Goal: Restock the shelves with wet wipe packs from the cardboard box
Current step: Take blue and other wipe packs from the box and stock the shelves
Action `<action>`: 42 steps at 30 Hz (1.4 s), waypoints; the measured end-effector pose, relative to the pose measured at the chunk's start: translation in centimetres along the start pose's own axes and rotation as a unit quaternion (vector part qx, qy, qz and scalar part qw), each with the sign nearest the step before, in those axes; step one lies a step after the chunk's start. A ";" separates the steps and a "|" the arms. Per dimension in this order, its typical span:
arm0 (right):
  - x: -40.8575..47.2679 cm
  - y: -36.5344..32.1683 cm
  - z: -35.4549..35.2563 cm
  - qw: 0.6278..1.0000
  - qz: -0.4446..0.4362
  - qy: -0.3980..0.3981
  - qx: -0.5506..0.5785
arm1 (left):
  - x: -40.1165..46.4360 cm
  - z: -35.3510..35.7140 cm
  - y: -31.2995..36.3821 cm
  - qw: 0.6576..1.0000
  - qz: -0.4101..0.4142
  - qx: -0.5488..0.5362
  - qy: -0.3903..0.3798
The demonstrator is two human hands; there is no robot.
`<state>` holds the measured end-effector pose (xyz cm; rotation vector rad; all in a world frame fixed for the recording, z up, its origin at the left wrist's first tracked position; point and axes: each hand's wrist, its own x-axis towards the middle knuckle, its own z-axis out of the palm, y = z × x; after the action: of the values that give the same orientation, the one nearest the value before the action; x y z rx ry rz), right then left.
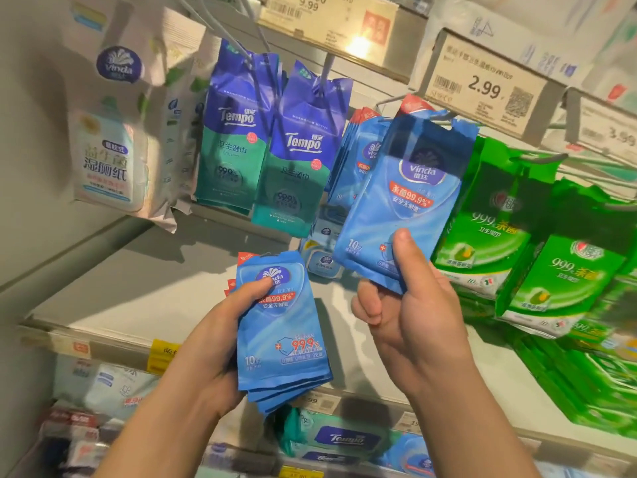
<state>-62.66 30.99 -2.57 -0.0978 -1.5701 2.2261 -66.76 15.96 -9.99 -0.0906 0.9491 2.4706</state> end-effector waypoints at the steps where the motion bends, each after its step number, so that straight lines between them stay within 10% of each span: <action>1: 0.4 0.3 0.3 1.000 0.004 0.002 0.011 | 0.1 0.1 0.0 1.000 -0.001 -0.001 -0.003; 27: 10.6 2.7 -0.4 0.971 0.150 0.101 0.155 | -0.2 0.4 -1.2 1.000 -0.021 -0.020 0.011; 34: 4.5 2.9 -2.2 0.977 0.176 -0.006 -0.119 | 0.5 0.1 -1.5 1.000 0.002 -0.031 -0.003; 42: 0.5 2.0 -2.7 0.843 0.122 -0.126 -0.508 | 2.1 1.1 -2.3 0.999 0.002 -0.036 -0.018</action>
<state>-62.94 33.02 -5.26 -0.3241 -2.8600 1.3219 -67.42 18.99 -11.09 -0.0684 0.8469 2.5010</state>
